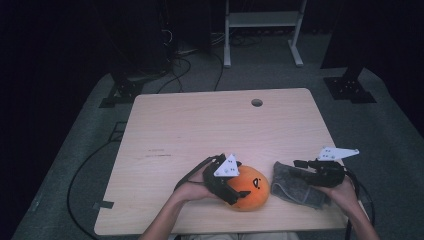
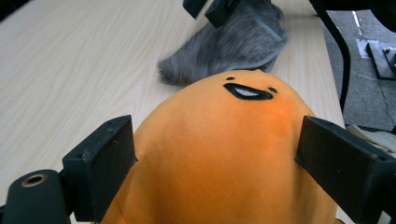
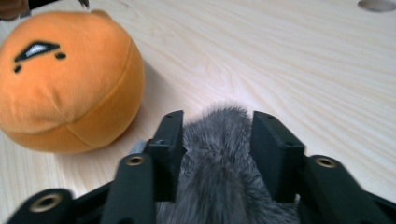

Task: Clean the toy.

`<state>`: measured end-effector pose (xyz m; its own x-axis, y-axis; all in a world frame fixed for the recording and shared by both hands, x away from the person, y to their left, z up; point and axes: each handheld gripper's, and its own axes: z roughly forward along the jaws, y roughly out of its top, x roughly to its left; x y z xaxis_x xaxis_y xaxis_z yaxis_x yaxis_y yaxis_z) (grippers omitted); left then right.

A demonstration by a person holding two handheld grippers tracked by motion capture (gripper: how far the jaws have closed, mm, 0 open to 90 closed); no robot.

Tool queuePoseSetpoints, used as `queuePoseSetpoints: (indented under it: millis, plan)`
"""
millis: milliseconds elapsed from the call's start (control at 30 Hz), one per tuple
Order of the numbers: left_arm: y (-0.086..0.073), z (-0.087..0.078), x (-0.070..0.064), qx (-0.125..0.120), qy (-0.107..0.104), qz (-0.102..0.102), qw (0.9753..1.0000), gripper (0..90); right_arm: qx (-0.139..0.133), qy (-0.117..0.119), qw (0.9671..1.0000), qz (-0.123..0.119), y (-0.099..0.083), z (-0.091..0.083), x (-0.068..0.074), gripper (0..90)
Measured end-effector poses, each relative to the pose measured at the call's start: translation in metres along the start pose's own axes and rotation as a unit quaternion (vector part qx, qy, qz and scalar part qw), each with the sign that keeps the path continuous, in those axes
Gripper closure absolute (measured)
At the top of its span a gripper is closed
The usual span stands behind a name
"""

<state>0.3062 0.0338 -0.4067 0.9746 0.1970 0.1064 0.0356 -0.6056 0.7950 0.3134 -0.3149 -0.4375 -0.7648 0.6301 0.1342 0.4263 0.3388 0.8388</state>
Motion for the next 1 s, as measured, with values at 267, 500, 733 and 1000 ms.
queuePoseSetpoints:
  millis: [267, 500, 733, 1000]
  plan:
    - [-0.006, 0.017, 0.002, 0.022, -0.007, -0.022, 0.9995, 3.2, -0.023, 0.022, 0.9995, 0.0, 0.005, 0.001, 0.005, 45.8]
    - [-0.008, 0.013, -0.006, 0.027, 0.011, 0.002, 0.9996, 28.0, -0.02, 0.028, 0.9993, -0.015, 0.009, 0.007, 0.012, 44.2]
    - [-0.005, -0.001, -0.002, 0.001, 0.008, -0.024, 0.9997, 43.5, -0.034, 0.027, 0.9989, -0.018, 0.011, 0.005, 0.014, 43.2]
    - [0.004, -0.009, 0.027, -0.013, 0.06, -0.049, 0.9969, 43.0, -0.041, 0.02, 0.9989, -0.009, 0.009, 0.004, 0.012, 41.6]
